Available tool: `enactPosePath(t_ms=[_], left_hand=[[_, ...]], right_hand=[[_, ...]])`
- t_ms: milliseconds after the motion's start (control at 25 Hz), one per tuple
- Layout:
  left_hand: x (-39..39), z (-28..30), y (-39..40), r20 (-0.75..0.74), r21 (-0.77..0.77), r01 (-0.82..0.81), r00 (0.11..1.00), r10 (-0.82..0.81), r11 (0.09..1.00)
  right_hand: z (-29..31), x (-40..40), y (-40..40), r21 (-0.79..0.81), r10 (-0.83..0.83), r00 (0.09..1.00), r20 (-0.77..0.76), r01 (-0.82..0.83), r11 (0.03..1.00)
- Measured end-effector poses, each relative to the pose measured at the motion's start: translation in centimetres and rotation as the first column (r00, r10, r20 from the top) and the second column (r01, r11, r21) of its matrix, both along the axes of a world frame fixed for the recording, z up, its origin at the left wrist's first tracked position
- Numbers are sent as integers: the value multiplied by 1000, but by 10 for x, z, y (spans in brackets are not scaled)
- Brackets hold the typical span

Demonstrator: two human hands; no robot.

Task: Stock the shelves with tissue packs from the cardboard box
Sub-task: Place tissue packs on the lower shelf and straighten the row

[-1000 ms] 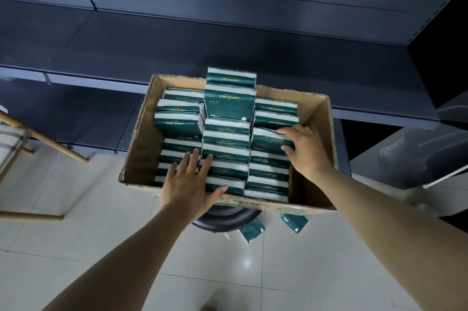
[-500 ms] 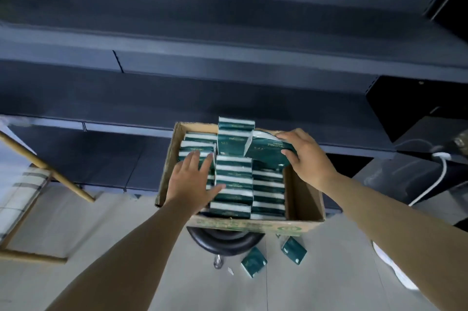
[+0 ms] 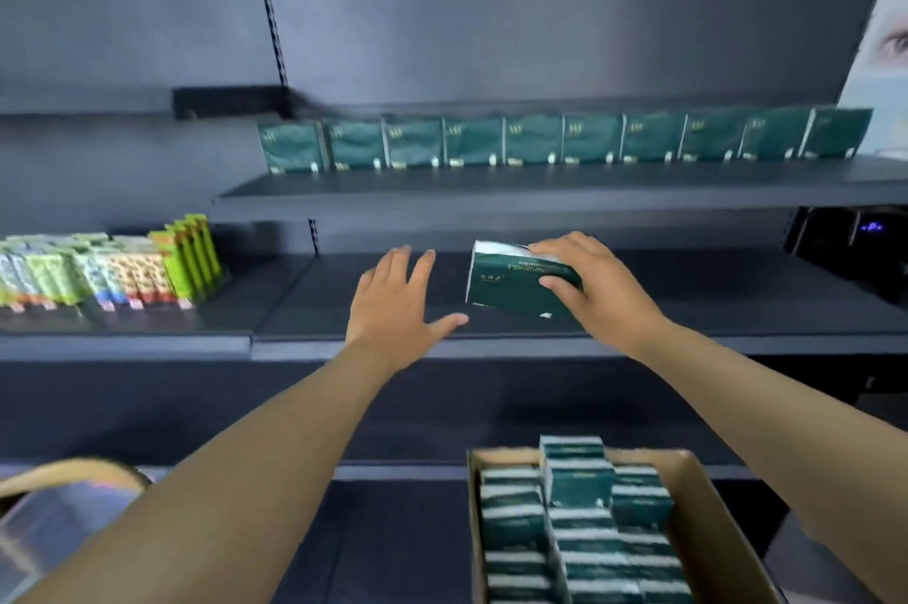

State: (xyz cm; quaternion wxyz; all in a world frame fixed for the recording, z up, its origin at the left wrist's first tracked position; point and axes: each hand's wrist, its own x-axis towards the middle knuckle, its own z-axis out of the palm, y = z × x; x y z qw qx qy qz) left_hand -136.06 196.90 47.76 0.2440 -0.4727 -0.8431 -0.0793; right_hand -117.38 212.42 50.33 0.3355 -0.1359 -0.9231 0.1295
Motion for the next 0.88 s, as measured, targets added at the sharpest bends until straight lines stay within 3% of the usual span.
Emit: enactPosePath(t_ms=[360, 640, 880], left_hand=[[-151, 86, -1, -69, 218, 53, 997, -39, 975], [-289, 102, 64, -42, 239, 4, 999, 6, 971], [-378, 99, 117, -6, 257, -58, 998, 61, 965]], right_hand=[[91, -147, -16, 33, -18, 995, -96, 22, 999], [114, -306, 54, 60, 6, 994, -107, 0, 998], [99, -429, 99, 94, -9, 999, -52, 14, 995]])
